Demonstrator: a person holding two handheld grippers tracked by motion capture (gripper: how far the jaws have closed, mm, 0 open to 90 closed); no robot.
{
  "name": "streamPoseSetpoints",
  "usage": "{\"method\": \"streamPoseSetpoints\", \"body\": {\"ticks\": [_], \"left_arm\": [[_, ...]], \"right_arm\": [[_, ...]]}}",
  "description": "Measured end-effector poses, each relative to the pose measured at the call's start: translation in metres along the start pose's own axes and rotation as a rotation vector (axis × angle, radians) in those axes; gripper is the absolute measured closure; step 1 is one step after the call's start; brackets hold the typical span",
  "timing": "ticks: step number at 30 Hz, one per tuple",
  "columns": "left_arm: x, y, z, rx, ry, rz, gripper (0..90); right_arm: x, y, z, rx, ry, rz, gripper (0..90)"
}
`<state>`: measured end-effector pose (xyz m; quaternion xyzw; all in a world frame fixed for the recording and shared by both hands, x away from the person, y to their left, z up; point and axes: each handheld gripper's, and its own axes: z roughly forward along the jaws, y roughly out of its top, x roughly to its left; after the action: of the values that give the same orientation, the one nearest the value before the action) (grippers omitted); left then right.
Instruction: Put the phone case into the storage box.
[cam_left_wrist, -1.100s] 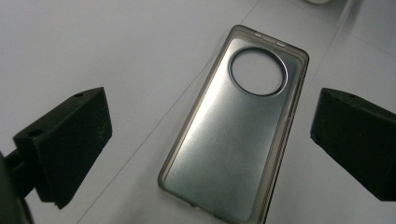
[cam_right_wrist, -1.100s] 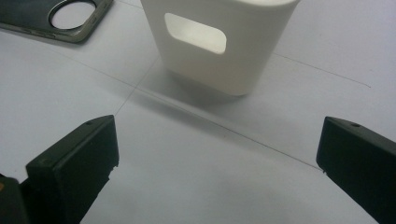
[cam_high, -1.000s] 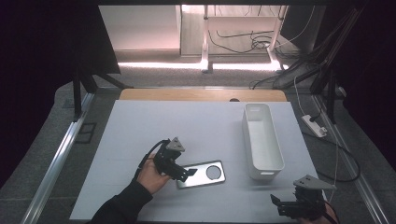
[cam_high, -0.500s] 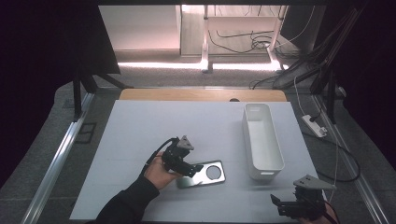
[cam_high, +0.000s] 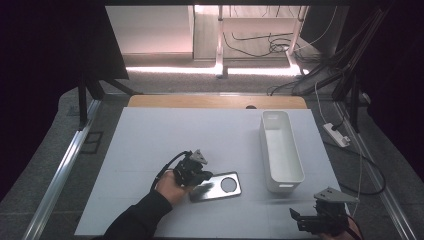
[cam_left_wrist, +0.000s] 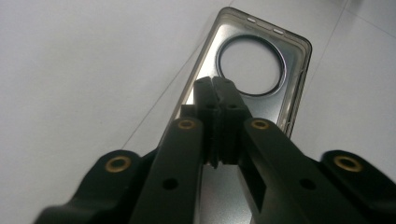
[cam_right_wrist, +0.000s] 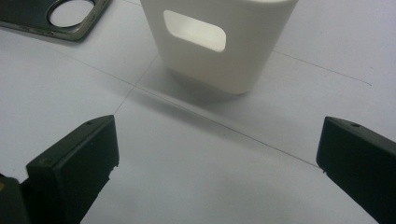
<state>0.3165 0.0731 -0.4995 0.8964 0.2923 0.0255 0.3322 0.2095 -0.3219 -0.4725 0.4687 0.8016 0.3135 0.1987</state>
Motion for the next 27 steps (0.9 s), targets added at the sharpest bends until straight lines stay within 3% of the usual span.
{"method": "streamPoseSetpoints", "body": {"ticks": [3, 19, 26, 27], "left_arm": [[0.0, -0.001, 0.004, 0.024, 0.001, 0.005, 89.0], [0.003, -0.006, 0.014, 0.051, 0.002, -0.012, 89.0], [-0.009, -0.008, 0.019, 0.072, 0.001, 0.019, 89.0], [-0.01, -0.009, 0.018, 0.098, 0.011, 0.048, 89.0]], "right_arm": [[0.0, 0.0, 0.0, 0.001, 0.0, 0.0, 0.0], [0.0, 0.0, 0.0, 0.005, 0.003, -0.004, 0.0], [0.0, 0.0, 0.0, 0.005, 0.004, -0.004, 0.0], [0.0, 0.0, 0.0, 0.004, 0.004, -0.005, 0.0]]}}
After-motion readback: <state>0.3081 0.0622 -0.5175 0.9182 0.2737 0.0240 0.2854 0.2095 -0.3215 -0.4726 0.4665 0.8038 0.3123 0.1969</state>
